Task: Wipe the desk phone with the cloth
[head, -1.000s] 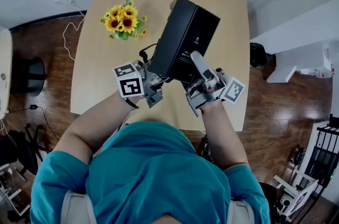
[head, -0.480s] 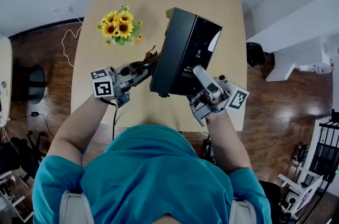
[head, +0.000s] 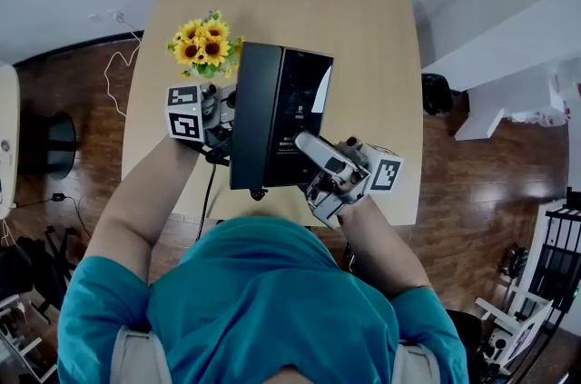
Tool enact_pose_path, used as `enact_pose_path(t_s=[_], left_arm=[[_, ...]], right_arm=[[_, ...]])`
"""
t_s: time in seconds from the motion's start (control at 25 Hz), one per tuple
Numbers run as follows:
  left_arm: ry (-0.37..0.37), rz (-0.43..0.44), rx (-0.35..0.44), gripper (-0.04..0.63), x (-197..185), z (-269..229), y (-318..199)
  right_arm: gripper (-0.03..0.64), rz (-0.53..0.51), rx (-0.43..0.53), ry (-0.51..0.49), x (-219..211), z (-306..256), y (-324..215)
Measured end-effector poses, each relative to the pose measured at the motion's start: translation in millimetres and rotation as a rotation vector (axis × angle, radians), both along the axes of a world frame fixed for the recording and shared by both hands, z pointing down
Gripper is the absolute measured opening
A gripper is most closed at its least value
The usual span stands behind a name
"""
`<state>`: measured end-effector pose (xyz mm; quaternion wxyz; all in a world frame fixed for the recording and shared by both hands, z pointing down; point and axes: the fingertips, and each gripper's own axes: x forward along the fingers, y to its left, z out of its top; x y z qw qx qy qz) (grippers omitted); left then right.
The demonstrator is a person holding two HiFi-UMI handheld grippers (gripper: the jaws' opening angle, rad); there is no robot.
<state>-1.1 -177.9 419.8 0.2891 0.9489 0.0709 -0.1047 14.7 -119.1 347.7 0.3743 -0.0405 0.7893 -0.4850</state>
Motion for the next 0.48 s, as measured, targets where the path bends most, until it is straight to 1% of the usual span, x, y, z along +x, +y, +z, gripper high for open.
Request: enact_pose_path(t_s=[0.08, 0.2, 0.24, 0.36, 0.48], left_arm=[[0.062, 0.034, 0.001, 0.069, 10.9, -14.4, 3.2], [0.171, 0.045, -0.008, 0.068, 18.6, -37.5, -0.5], [0.197, 0.052, -0.012, 0.069, 19.0, -41.9, -0.2], [0.230, 0.099, -0.029, 0.069, 15.2, -41.1, 13.2], [0.221, 0.126, -0.020, 0.067, 5.0, -32.6, 28.7]], right_arm=[[0.158, -0.014, -0.010, 0.012, -1.2, 6.6, 0.0], [0.158, -0.019, -0.030, 0.017, -0.5, 13.1, -0.8], [0.158, -0.017, -0.033, 0.015, -0.4, 13.4, -0.9], [0.158, -0.006, -0.030, 0.010, 0.5, 13.6, -0.7], [0.158, 0.002, -0.046, -0.031, -0.4, 6.8, 0.1]])
